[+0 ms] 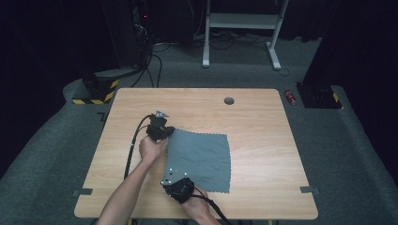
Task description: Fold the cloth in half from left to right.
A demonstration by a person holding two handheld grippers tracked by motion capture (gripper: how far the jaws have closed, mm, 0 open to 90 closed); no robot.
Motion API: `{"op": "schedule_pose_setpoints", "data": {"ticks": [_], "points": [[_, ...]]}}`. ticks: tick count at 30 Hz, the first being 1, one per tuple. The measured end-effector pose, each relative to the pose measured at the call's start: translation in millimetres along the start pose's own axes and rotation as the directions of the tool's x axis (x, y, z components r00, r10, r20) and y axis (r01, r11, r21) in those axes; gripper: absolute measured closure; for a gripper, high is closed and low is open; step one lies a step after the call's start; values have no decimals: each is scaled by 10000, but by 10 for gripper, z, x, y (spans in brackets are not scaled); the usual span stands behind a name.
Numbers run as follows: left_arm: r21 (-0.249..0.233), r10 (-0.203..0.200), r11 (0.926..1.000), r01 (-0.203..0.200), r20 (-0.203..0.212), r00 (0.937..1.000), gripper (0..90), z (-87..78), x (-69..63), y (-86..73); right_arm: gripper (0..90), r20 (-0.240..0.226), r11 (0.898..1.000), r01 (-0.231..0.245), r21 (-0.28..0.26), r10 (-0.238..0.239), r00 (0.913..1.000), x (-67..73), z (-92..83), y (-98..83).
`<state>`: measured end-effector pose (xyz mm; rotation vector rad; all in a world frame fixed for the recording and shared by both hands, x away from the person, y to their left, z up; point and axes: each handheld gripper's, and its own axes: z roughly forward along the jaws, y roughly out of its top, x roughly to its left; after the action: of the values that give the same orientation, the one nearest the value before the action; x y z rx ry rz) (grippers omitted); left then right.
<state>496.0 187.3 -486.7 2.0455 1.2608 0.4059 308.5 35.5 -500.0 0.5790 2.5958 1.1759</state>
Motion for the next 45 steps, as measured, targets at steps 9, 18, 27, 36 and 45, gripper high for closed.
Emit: {"op": "schedule_pose_setpoints", "data": {"ticks": [9,18,27,36,45], "points": [[-175,-82,9998,78,-235,9997,895,-264,150,-6,895,-448,9983,60,-576,-86,9990,48,-57,164],[-45,26,10000,-27,-255,9997,895,-235,107,-18,895,-418,9962,-257,-832,222,9989,8,-140,132],[-125,152,9998,-152,34,9999,895,-88,-58,14,895,-96,9931,-807,-851,802,9967,-106,-298,-106],[-143,277,9995,-272,325,9991,895,41,-206,48,895,167,9870,-1374,-839,1392,9901,-188,-412,-340],[-52,749,9972,-747,552,9957,896,126,-390,198,895,455,9799,-1715,-1015,1768,9832,-243,-577,-491]]}}
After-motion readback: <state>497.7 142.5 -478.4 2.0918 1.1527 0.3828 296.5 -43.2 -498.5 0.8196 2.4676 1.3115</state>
